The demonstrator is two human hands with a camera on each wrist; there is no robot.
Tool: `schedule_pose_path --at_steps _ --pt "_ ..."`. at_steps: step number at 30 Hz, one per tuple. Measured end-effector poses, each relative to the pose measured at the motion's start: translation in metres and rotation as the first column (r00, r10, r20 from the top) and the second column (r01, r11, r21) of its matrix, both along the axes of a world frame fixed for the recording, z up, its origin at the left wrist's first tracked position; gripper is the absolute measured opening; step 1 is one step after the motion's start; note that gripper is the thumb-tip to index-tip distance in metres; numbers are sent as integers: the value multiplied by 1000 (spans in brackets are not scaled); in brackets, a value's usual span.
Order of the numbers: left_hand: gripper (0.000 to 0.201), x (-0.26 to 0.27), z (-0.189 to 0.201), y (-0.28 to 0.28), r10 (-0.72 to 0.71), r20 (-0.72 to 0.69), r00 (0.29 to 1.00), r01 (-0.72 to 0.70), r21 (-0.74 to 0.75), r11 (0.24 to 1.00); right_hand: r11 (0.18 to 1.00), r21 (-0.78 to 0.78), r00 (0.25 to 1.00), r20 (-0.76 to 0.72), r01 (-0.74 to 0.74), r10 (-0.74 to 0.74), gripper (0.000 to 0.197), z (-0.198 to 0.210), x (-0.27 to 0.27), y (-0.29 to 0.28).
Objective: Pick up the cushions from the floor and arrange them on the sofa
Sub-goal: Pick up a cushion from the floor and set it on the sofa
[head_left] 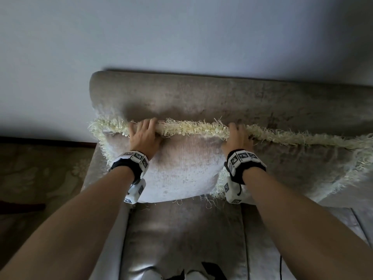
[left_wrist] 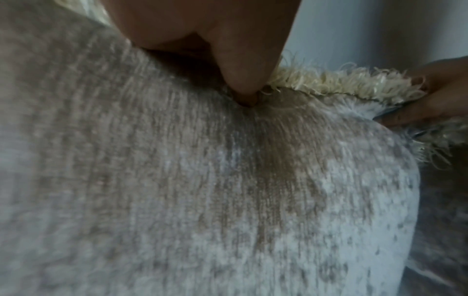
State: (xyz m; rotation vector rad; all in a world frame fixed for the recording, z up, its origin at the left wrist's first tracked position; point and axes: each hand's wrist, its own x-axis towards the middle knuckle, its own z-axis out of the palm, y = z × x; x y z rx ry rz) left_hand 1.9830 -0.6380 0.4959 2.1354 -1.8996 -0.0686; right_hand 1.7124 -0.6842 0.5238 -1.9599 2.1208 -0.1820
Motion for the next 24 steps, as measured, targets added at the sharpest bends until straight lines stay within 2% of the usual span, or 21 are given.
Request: schedule_pose_path --at_steps 3,5,6,8,9,10,12,15,18,19,21,22,24 --pt "57 -1 7 23 57 31 998 -54 -86 995 967 -246 998 -28 -65 59 52 -2 14 23" --pt "64 -9 5 44 36 78 996 -31 -76 997 923 -315 974 -33 -222 223 63 -6 30 46" --pt "68 -15 3 56 -6 113 994 13 -64 998 890 -306 940 -56 -337 337 70 -11 38 58" --pt "74 -28 -7 80 -125 185 975 134 -39 990 793 -237 825 -82 -561 559 81 -23 58 83" --pt "76 -32 -14 90 -170 204 964 177 -15 984 754 -183 774 -73 -631 629 85 -30 66 93" --pt "79 -35 -22 99 -189 202 961 188 24 982 738 -116 746 -53 -665 664 87 -37 73 101" --pt "89 -33 -35 110 -198 176 964 174 142 974 737 2 736 -49 -676 676 89 -51 80 110" --pt "102 -17 -52 110 -231 198 953 167 293 941 698 51 688 -134 -714 713 96 -73 71 102" --pt "105 17 -66 103 -178 278 944 102 268 958 669 105 643 -197 -736 740 90 -94 40 72" --pt "103 30 -72 103 -127 290 949 45 276 960 682 111 650 -224 -723 726 86 -100 27 63" --pt "99 49 -83 112 2 280 960 -90 303 949 746 37 709 -282 -665 646 82 -111 1 56" --pt "98 53 -88 119 74 262 962 -159 321 934 784 -16 753 -290 -621 590 82 -116 -8 58" --pt "98 48 -95 138 218 173 961 -268 374 888 871 -114 869 -203 -478 451 83 -120 -14 75"
